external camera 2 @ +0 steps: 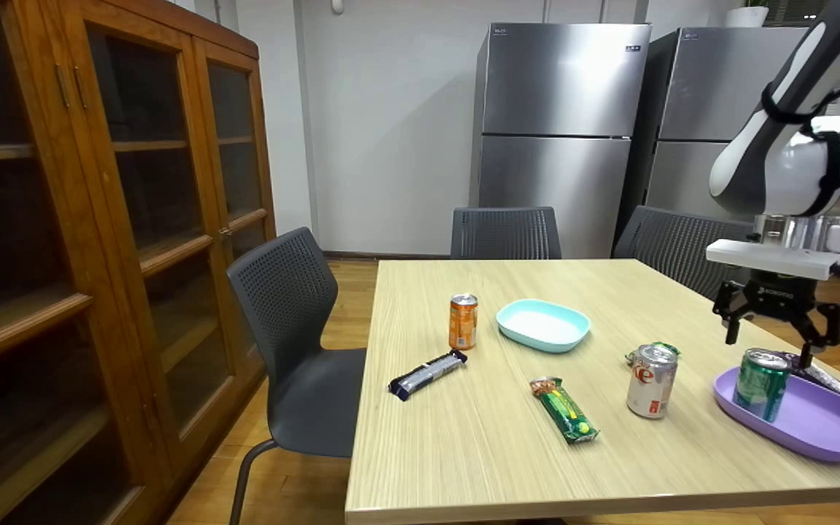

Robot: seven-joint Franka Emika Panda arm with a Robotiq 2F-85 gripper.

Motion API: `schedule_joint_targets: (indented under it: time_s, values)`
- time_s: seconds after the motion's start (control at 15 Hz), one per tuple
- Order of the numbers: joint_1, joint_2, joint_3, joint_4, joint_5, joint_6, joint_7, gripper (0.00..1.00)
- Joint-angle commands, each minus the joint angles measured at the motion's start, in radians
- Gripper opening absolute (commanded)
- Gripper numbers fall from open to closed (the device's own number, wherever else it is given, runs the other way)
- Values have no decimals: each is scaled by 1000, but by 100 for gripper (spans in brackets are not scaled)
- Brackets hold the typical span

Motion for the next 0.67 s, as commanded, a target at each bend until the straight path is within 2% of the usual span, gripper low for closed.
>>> schedule_joint_targets:
  time_s: [0.0,0.6]
  values:
    - [24,-86,-12,-37,-22,-26,2,100]
    - [91,-289,33,-174,-42,23,-11,100]
